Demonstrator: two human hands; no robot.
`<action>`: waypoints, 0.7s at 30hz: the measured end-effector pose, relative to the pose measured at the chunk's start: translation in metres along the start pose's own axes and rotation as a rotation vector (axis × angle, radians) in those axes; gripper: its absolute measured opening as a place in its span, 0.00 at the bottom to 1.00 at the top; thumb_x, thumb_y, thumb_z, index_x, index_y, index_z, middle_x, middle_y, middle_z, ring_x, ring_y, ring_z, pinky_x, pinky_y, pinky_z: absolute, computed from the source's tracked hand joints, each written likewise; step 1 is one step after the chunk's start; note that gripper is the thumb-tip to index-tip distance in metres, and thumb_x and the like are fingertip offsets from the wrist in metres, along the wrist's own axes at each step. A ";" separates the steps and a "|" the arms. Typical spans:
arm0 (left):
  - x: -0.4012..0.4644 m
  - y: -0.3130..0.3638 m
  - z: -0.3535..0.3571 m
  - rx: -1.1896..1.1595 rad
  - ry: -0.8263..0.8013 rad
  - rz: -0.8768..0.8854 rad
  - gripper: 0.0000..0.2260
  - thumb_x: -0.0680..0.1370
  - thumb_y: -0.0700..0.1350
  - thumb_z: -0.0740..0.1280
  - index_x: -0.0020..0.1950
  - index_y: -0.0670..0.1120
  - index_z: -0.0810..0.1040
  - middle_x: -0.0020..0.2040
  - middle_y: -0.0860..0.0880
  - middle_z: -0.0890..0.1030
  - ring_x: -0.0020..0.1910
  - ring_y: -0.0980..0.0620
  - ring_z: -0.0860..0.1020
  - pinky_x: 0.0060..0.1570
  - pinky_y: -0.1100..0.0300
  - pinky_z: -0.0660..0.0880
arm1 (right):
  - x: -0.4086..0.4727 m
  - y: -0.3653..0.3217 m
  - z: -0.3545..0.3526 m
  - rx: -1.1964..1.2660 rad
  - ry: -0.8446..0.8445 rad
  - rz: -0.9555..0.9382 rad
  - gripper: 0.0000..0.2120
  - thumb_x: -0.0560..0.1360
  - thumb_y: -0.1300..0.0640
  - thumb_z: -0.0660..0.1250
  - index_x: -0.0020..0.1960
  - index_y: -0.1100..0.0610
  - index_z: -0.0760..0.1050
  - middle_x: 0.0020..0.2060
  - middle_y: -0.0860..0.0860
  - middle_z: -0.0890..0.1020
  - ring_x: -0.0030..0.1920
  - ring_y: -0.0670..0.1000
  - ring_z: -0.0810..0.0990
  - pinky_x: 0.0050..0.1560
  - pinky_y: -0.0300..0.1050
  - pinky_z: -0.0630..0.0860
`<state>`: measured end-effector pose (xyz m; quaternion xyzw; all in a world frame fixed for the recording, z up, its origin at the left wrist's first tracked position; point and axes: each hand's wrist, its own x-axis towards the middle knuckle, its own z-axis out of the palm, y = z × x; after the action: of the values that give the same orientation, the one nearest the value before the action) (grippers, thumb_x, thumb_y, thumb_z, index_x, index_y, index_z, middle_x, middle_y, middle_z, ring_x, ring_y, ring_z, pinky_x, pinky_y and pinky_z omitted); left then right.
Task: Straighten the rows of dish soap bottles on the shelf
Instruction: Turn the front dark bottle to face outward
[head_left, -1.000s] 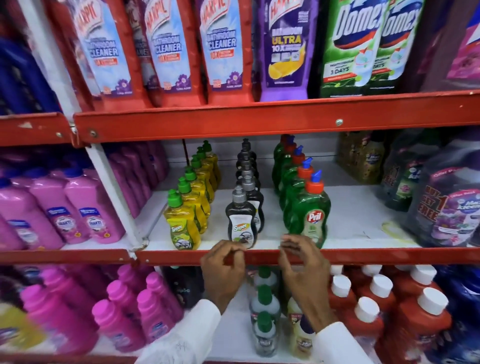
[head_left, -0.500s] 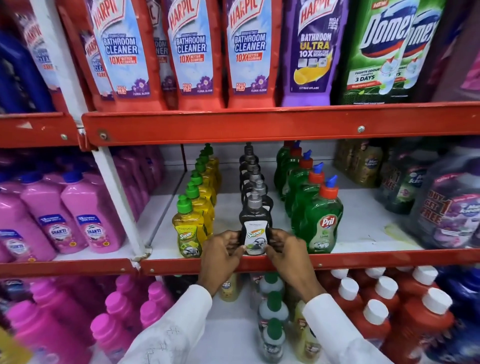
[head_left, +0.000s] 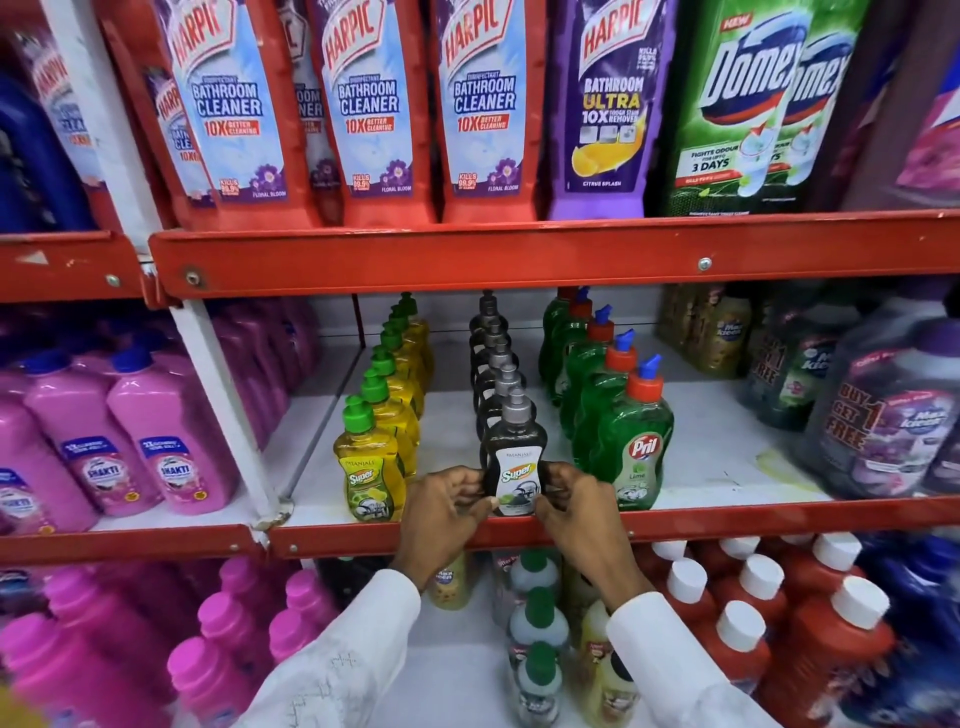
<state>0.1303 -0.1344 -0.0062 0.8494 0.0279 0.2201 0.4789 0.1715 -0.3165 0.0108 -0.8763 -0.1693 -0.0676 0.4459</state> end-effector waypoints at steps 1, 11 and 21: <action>0.000 -0.001 0.000 -0.001 -0.004 0.004 0.14 0.70 0.41 0.78 0.54 0.47 0.83 0.49 0.51 0.87 0.45 0.60 0.85 0.50 0.57 0.83 | 0.000 0.001 0.000 -0.004 -0.001 0.005 0.17 0.73 0.59 0.72 0.62 0.56 0.79 0.54 0.52 0.87 0.52 0.49 0.85 0.60 0.47 0.81; -0.022 -0.012 -0.046 -0.038 0.040 0.031 0.18 0.73 0.39 0.75 0.61 0.47 0.79 0.54 0.53 0.84 0.50 0.66 0.82 0.56 0.58 0.81 | -0.012 -0.042 0.027 -0.029 -0.030 -0.012 0.23 0.73 0.55 0.73 0.67 0.57 0.74 0.59 0.53 0.85 0.55 0.50 0.84 0.57 0.37 0.77; -0.054 -0.014 -0.101 -0.118 0.611 0.135 0.14 0.69 0.39 0.66 0.53 0.52 0.75 0.49 0.52 0.84 0.46 0.54 0.83 0.49 0.56 0.79 | -0.037 -0.073 0.055 0.186 0.120 -0.184 0.11 0.71 0.57 0.74 0.53 0.50 0.81 0.45 0.43 0.86 0.39 0.39 0.84 0.45 0.35 0.81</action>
<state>0.0432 -0.0601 0.0083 0.7147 0.1011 0.4977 0.4809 0.1091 -0.2412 0.0240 -0.8065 -0.2273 -0.1445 0.5263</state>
